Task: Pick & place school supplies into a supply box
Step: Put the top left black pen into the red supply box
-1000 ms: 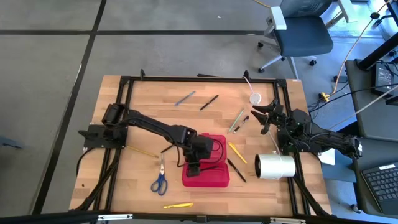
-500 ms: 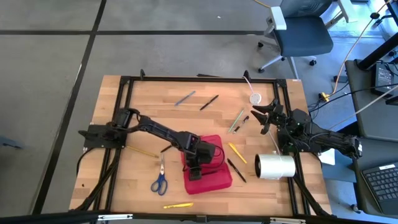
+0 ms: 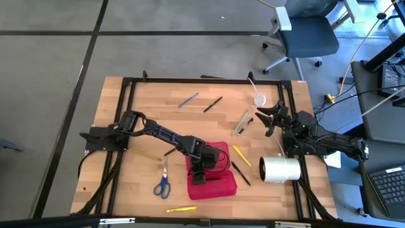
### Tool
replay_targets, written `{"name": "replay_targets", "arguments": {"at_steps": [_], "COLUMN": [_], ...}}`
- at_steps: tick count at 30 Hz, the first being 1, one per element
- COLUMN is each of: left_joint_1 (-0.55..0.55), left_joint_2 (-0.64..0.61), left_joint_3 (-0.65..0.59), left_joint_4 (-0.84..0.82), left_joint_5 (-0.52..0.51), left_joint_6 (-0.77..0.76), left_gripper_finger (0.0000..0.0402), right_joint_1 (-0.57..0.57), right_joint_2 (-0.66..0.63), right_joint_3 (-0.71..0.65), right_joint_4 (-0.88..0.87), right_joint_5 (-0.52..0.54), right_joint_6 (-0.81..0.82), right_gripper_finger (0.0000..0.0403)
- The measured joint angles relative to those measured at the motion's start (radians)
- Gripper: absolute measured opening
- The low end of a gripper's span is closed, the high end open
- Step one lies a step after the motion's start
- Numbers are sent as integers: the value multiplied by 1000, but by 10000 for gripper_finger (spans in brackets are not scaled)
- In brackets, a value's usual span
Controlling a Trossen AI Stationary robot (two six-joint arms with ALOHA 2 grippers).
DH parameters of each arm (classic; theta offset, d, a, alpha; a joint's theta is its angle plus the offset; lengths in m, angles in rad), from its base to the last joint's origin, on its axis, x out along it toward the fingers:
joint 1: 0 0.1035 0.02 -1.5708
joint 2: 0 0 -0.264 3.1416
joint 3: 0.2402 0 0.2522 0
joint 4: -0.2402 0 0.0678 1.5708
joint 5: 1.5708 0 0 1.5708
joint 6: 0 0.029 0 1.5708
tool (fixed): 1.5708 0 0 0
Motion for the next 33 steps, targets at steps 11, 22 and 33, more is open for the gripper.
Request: {"name": "replay_targets", "arguments": {"at_steps": [11,22,33], "left_joint_1": [24,50,29], "left_joint_2": [-47,-175,-195], "left_joint_3": [-5,-5,-3], "left_joint_4": [-18,-95,-7], "left_joint_5": [-34,-15,-11], "left_joint_6": [3,51,99], "left_gripper_finger": [35,42,43], "right_joint_1": [0,0,0], "right_joint_2": [0,0,0], "right_joint_3": [0,0,0], "right_joint_4": [0,0,0], "right_joint_5": [0,0,0], "right_joint_6": [0,-3,-4], "right_gripper_finger": [138,138,138]}}
